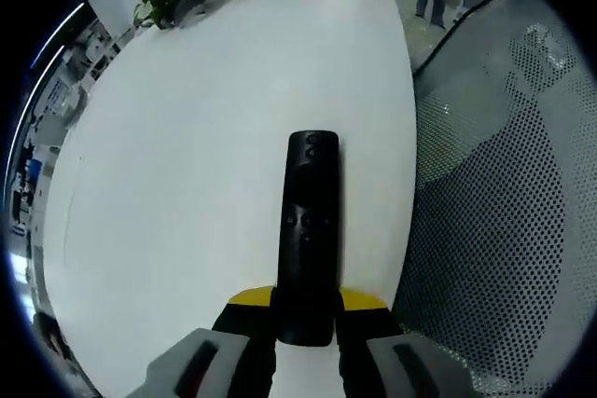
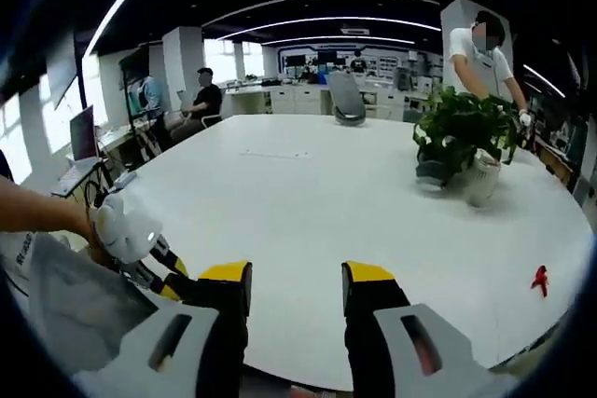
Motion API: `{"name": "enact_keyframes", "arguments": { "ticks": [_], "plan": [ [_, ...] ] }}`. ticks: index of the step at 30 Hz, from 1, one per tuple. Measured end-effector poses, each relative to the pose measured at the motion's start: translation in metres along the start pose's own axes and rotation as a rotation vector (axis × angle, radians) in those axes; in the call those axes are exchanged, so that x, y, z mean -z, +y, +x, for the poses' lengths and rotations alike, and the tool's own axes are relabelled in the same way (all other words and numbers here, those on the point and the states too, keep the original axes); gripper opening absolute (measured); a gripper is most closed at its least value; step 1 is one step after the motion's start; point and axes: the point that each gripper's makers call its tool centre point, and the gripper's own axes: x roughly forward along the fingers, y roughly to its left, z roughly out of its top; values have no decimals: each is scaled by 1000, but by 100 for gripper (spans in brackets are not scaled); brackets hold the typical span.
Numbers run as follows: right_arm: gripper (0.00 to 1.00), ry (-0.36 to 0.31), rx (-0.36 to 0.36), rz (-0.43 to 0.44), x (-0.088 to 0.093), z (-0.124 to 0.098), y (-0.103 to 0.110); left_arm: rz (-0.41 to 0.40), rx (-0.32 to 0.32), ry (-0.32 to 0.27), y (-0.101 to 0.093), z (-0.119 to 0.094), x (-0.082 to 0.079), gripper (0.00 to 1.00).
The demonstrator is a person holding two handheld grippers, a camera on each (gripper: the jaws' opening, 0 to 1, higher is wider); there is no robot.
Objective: Press the specified remote control buttons in sequence, fully releasing each button before pressing the next.
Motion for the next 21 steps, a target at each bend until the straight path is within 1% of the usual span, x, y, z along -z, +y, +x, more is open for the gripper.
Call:
{"name": "enact_keyframes", "arguments": {
  "ticks": [2,5,7,9,11,14,17,18,20,21],
  "plan": [
    [31,2,-61,11,-9,11,10,-30,24,-22,-6,-1,-1,23],
    [20,32,-107,-10,-16,28,20,-20,16,-21,-8,0,-1,23],
    [16,49,-123,-22,-18,40,24,-34,12,-18,-8,0,-1,24],
    [10,74,-155,-44,-20,53,29,-50,9,-17,-8,0,-1,24],
    [4,85,-172,-45,-23,66,33,-63,5,-19,-9,0,-1,24],
    [1,97,-197,-34,-25,83,39,-75,1,-24,-9,0,0,24],
    [0,167,-239,-7,-15,98,50,-79,-1,-49,-10,-1,0,24],
    [0,205,-254,-13,-7,104,53,-84,-2,-57,-10,-1,1,24],
    [0,254,-261,-22,5,113,56,-88,-3,-74,-10,-1,1,24],
    [0,262,-260,-24,8,116,58,-90,-4,-84,-10,-2,1,24]
  ]
}}
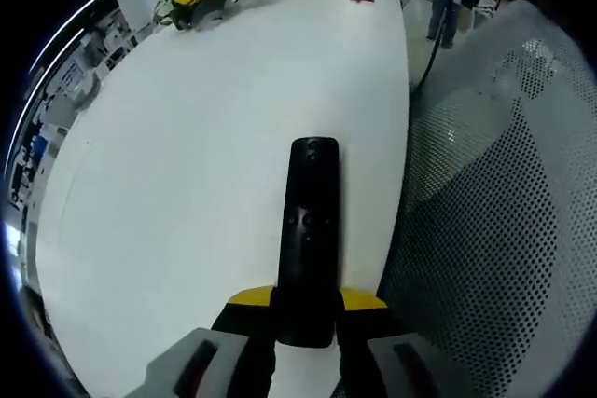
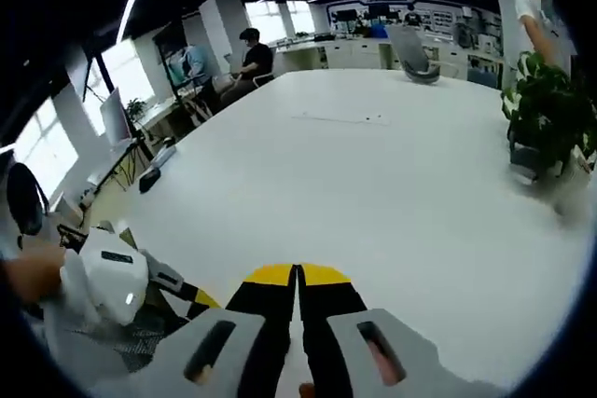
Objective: Press the specified remote control buttons in sequence, fully releasing each button before pressing the next.
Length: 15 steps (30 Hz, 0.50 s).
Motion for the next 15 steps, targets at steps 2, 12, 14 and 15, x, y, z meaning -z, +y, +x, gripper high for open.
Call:
{"name": "enact_keyframes", "arguments": {
  "ticks": [2,12,14,15],
  "plan": [
    [0,17,-4,11,8,9,3,-3,1,-19,0,0,0,24],
    [0,243,16,42,69,31,-2,-7,9,-89,0,1,-2,24],
    [0,320,-30,116,82,30,5,0,10,-89,0,1,-3,24],
    [0,346,-46,145,86,30,7,5,12,-88,0,1,-3,24]
  ]
}}
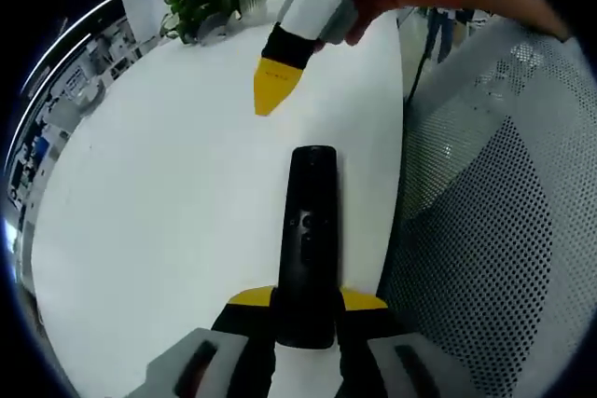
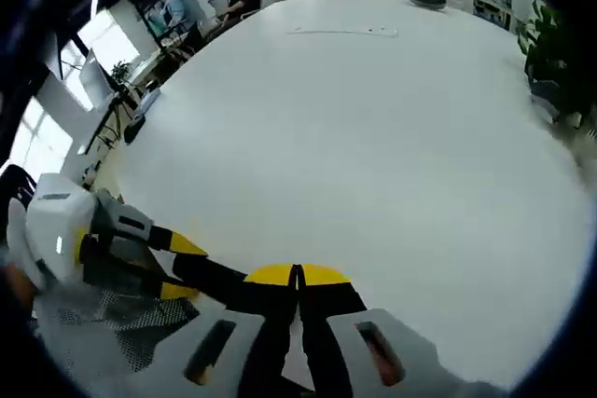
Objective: Press the specified remote control buttons in sequence, fully releasing each button before pressing the next.
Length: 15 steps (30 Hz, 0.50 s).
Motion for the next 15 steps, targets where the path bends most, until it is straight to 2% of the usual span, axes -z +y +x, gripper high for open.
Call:
{"name": "enact_keyframes", "arguments": {
  "ticks": [3,5,9,15],
  "plan": [
    [0,92,-28,63,14,4,2,11,7,3,0,0,0,24],
    [0,128,-27,83,20,6,1,15,10,2,0,0,-1,24],
    [0,147,-10,61,25,8,0,10,16,-3,0,1,-1,24],
    [0,188,-35,78,33,9,6,15,13,-6,0,1,-1,24]
  ]
}}
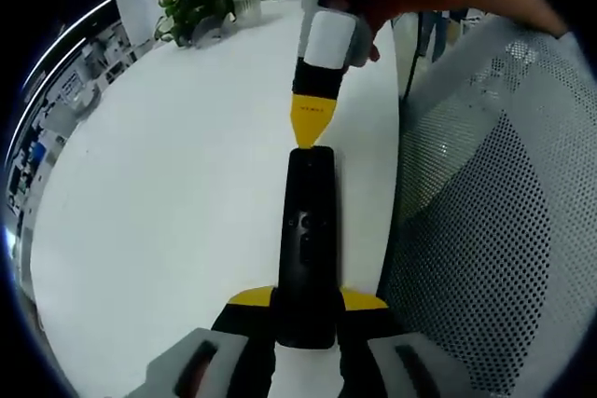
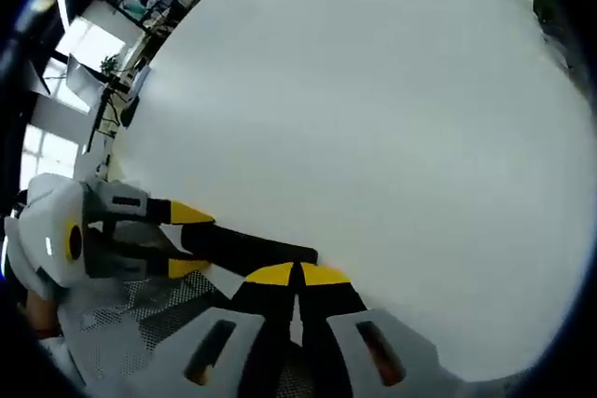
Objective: Press the specified remote control buttons in sequence, fully releasing each button before pressing the next.
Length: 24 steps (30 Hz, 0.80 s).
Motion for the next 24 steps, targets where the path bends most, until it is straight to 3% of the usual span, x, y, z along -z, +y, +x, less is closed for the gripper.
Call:
{"name": "enact_keyframes", "arguments": {
  "ticks": [24],
  "plan": [
    [0,28,20,-8,3,6,-1,14,5,8,0,0,0,24]
  ]
}}
